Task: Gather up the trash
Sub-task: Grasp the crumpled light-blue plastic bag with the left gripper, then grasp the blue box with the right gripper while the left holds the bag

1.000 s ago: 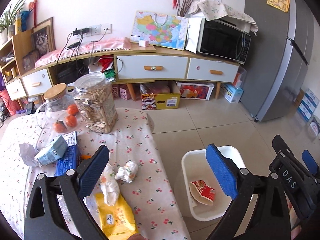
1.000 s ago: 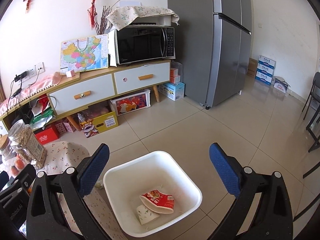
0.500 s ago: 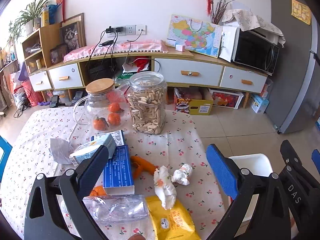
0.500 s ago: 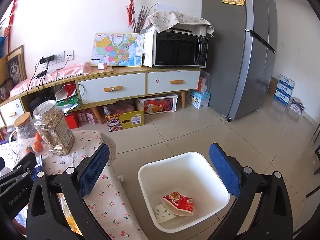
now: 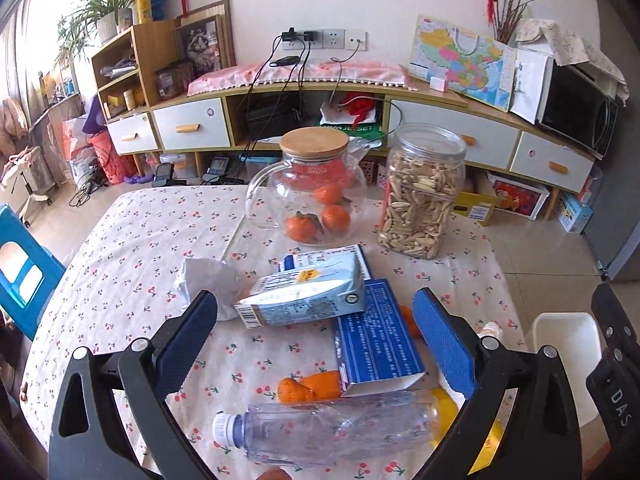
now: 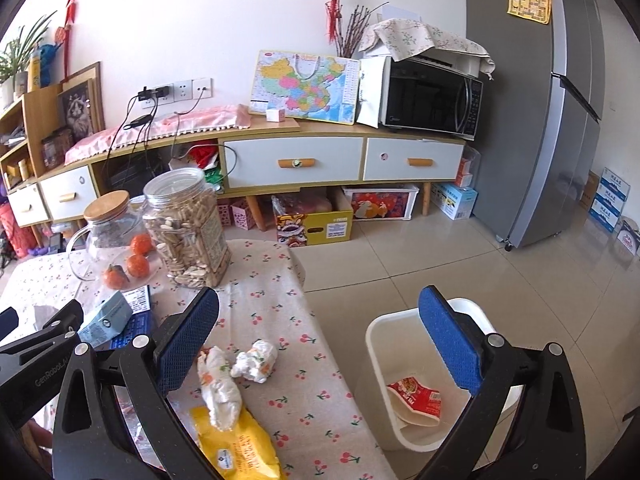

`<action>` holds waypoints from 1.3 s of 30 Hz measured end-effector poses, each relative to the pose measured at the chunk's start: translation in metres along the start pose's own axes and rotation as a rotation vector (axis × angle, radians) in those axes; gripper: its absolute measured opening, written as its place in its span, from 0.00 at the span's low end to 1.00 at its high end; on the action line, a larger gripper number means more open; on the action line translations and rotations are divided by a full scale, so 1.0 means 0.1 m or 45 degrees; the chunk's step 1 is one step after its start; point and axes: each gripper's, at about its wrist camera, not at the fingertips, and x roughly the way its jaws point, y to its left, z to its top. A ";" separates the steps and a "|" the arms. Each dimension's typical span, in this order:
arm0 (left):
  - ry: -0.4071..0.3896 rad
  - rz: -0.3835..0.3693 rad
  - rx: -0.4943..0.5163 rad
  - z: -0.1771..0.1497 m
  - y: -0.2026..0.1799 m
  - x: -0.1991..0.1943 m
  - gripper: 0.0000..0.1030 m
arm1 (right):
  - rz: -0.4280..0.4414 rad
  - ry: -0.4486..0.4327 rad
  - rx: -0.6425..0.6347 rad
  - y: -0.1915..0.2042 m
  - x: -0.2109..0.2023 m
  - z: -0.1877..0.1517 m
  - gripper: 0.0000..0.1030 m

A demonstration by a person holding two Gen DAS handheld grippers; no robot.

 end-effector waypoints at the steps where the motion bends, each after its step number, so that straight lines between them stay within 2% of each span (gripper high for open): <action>1: 0.009 0.025 -0.005 0.01 0.08 0.06 0.93 | 0.012 0.007 -0.011 0.05 0.01 -0.01 0.93; 6: 0.034 0.161 -0.068 0.10 0.52 0.41 0.93 | 0.034 0.051 -0.060 0.24 0.11 -0.06 0.93; 9: 0.097 0.207 -0.128 0.14 0.76 0.66 0.93 | 0.041 0.080 -0.070 0.29 0.19 -0.08 0.93; 15: 0.279 0.187 -0.271 0.11 1.07 1.12 0.93 | 0.063 0.152 -0.068 0.33 0.32 -0.13 0.93; 19: 0.330 0.146 -0.322 0.04 1.13 1.24 0.92 | 0.072 0.182 -0.066 0.32 0.37 -0.15 0.93; 20: 0.329 0.131 -0.322 0.02 1.11 1.24 0.88 | 0.076 0.189 -0.066 0.33 0.38 -0.15 0.93; 21: 0.327 0.112 -0.312 0.01 1.09 1.25 0.73 | 0.083 0.197 -0.065 0.33 0.39 -0.16 0.93; 23: 0.337 0.069 -0.277 0.00 1.05 1.26 0.58 | 0.100 0.219 -0.058 0.33 0.41 -0.17 0.93; 26: 0.288 0.058 -0.227 0.00 1.01 1.15 0.55 | 0.135 0.252 -0.054 0.33 0.43 -0.17 0.93; 30: 0.225 -0.002 -0.187 0.04 0.98 0.88 0.55 | 0.226 0.296 -0.095 0.42 0.46 -0.16 0.93; 35: 0.085 -0.123 -0.142 0.03 0.95 0.33 0.55 | 0.397 0.389 -0.174 0.71 0.55 -0.18 0.93; 39: -0.025 -0.131 -0.074 -0.11 0.89 0.06 0.55 | 0.442 0.491 -0.240 0.99 0.70 -0.27 0.93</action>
